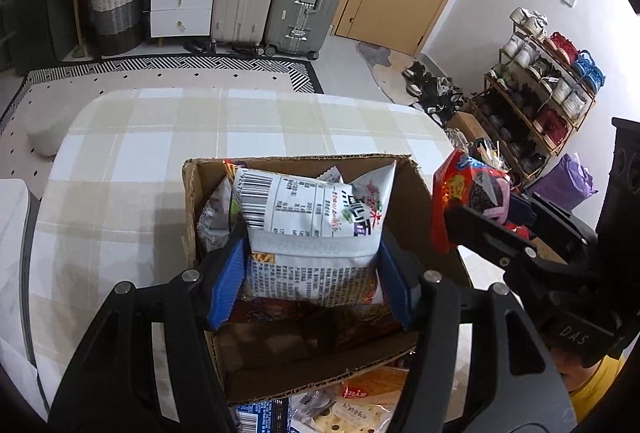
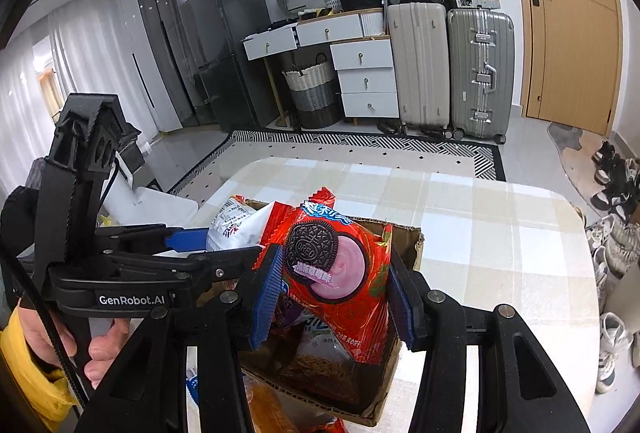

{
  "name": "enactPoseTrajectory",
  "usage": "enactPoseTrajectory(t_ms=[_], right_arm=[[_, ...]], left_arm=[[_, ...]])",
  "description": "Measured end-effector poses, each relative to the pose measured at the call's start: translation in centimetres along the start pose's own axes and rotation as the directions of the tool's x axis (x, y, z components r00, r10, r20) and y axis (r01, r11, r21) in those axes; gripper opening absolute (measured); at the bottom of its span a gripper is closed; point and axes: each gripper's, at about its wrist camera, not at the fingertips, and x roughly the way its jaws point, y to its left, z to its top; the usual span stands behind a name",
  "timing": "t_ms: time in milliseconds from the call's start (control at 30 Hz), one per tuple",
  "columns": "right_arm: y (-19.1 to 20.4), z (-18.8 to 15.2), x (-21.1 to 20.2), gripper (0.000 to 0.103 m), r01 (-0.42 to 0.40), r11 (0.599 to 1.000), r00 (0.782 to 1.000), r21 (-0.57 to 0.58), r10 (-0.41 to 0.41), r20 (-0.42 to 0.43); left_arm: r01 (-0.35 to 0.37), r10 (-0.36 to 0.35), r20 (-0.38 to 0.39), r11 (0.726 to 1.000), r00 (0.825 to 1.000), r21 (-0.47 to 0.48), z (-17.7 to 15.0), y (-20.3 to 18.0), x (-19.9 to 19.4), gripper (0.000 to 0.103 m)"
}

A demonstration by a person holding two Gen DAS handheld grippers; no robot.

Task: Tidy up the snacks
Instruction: 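Open both tools to drop the white bag and Oreo pack into the box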

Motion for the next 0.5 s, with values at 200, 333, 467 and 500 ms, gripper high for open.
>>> enactPoseTrajectory(t_ms=[200, 333, 467, 500], right_arm=[[0.0, -0.2, 0.9, 0.049, 0.011, 1.000, 0.999, -0.017, -0.011, -0.050], [0.7, -0.7, 1.0, 0.049, 0.011, 0.999, 0.998, -0.043, -0.014, -0.068], [1.4, -1.1, 1.3, 0.049, 0.014, 0.998, 0.996, -0.063, -0.020, -0.090], [1.7, -1.2, 1.3, 0.049, 0.017, 0.998, 0.996, -0.065, -0.023, -0.092]], left_arm=[[0.025, -0.023, 0.029, 0.999, 0.999, -0.038, -0.1, 0.9, -1.1, 0.068], [0.022, -0.020, 0.045, 0.999, 0.999, -0.037, -0.4, 0.8, -2.4, 0.068], [0.015, -0.014, 0.059, 1.000, 0.998, -0.026, -0.8, 0.5, -4.0, 0.068], [0.012, -0.010, 0.060, 1.000, 0.998, -0.025, -1.0, 0.4, -4.5, 0.068]])
